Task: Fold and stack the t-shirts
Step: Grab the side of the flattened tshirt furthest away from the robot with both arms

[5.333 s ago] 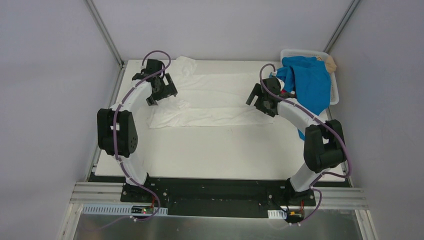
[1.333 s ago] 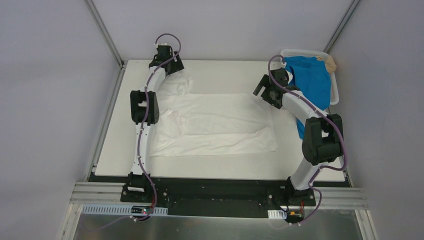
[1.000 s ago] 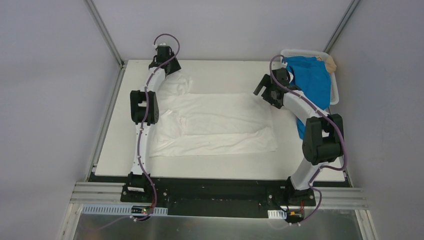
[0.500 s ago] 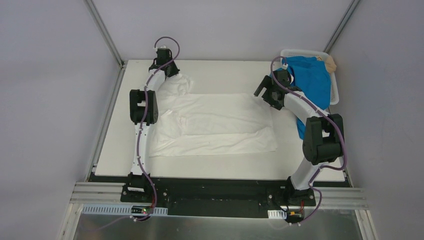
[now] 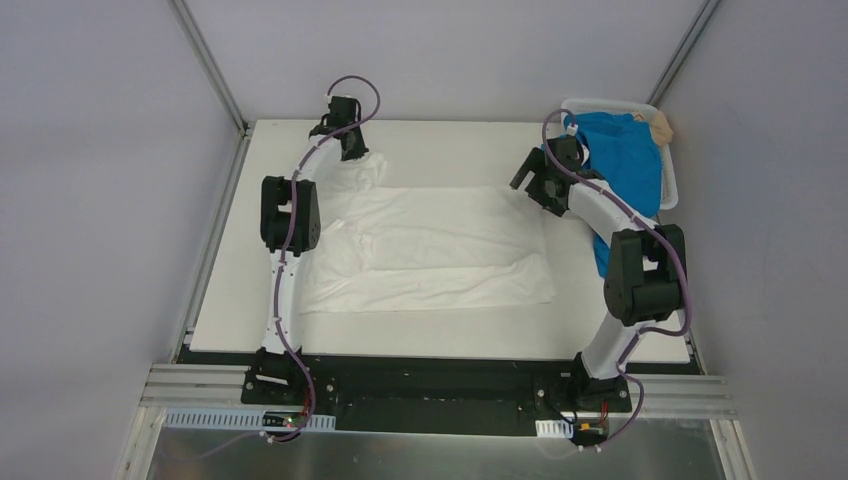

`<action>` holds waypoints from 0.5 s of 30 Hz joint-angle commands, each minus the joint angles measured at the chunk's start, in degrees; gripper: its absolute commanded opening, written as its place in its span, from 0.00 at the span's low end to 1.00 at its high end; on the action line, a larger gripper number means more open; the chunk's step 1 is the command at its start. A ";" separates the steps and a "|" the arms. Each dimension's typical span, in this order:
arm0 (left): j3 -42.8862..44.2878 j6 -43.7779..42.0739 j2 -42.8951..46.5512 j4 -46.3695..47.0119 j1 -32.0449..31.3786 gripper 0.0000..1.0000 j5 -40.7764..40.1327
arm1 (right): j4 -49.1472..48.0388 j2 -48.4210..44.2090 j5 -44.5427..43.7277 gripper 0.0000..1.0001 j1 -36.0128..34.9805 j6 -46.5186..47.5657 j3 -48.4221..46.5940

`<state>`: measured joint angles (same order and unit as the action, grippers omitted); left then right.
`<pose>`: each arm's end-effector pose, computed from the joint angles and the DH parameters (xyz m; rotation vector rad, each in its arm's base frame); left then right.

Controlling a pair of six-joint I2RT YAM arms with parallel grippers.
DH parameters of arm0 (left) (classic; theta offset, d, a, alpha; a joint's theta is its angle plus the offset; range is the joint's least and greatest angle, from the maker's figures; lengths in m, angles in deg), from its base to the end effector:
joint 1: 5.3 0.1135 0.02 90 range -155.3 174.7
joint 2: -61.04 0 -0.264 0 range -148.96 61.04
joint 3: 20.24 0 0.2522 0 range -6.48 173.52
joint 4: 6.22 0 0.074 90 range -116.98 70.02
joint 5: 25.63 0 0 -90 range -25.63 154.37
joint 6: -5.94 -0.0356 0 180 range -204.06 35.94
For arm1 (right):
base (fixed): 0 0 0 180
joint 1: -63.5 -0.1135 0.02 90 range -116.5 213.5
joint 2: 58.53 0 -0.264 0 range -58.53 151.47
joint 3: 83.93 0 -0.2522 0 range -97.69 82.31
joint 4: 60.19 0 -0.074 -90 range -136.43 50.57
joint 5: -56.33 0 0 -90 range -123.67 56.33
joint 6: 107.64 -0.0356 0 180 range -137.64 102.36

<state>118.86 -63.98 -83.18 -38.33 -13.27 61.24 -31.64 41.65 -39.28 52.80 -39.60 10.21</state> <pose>0.5673 -0.0775 0.1791 -0.2650 2.2117 -0.2087 0.3851 0.0692 0.2365 0.2770 2.3045 0.1755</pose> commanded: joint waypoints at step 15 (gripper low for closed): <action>-18.98 -1.31 18.94 2.56 -0.88 0.00 -0.82 | 3.69 23.87 -15.45 0.83 -0.30 6.13 -28.33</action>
<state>103.01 -65.25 -69.54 -37.43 -14.21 59.36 -28.91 62.22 -49.53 52.69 -36.21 -12.78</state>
